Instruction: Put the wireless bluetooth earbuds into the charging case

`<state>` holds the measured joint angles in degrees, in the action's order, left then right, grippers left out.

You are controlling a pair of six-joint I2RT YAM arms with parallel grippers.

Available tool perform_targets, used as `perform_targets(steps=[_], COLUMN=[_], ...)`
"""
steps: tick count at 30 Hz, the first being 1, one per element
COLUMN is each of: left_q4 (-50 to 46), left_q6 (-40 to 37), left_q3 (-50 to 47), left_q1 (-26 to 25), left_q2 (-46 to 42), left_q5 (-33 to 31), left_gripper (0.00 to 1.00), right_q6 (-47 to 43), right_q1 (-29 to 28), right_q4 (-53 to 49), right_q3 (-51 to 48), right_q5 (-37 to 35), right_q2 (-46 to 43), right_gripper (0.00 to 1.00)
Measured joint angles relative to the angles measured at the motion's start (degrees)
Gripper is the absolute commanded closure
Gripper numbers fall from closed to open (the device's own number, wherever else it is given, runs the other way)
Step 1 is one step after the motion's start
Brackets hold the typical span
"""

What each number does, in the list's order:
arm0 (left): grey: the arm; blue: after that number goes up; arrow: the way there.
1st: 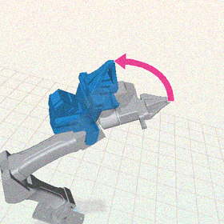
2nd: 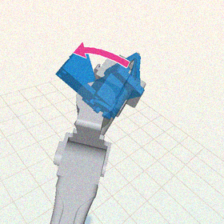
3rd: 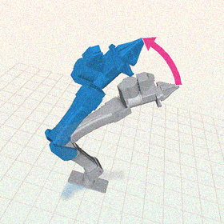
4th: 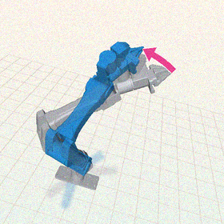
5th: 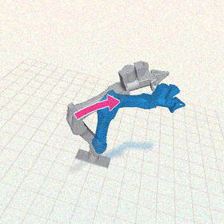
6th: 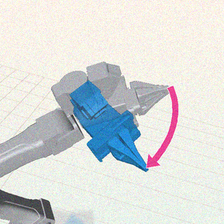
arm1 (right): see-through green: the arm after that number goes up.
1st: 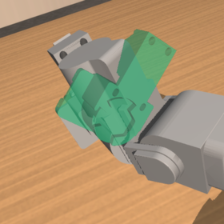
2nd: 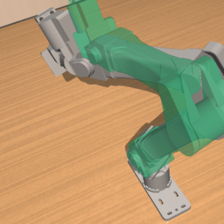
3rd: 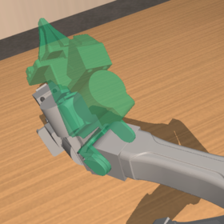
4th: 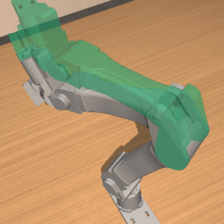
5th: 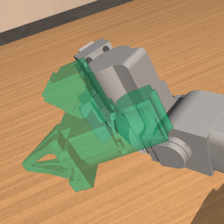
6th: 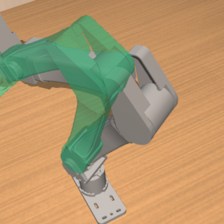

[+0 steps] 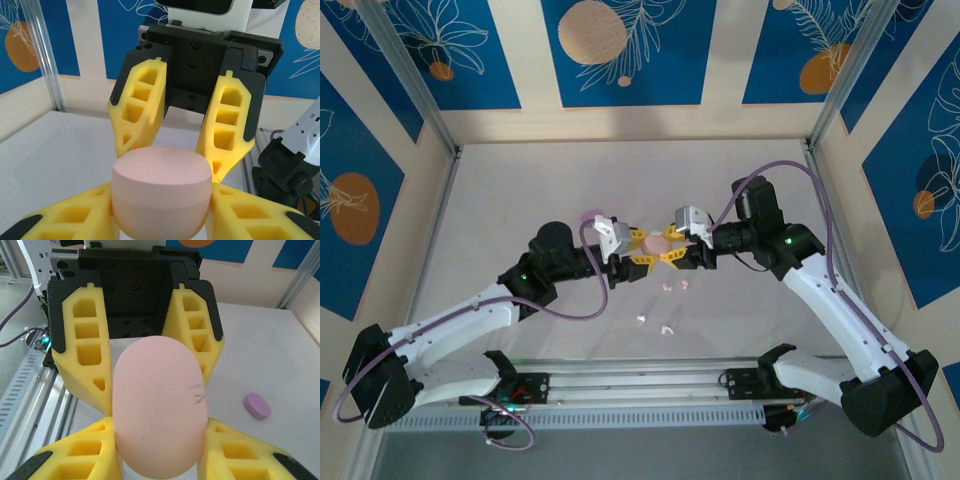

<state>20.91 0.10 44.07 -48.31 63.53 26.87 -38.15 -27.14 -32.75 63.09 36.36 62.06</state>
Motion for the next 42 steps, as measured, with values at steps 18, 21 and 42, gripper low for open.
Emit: perform_targets(steps=[18,21,42], left_q4=[0.6,0.5,18.6], left_q6=[-1.2,-1.2,6.3], left_q3=[1.6,1.6,-7.9], left_q1=[0.2,-0.3,-0.3], left_q2=[0.7,1.2,1.8], left_q5=[2.4,4.7,0.9], left_gripper=[0.78,0.78,0.79], right_q6=[14.6,16.2,20.8], right_q1=[6.7,7.1,5.7], right_q4=[-0.6,0.2,5.1], right_q3=[2.6,3.7,3.6], right_q5=[11.8,11.6,5.2], right_q2=[2.1,3.0,2.8], right_gripper=[0.49,0.48,0.49])
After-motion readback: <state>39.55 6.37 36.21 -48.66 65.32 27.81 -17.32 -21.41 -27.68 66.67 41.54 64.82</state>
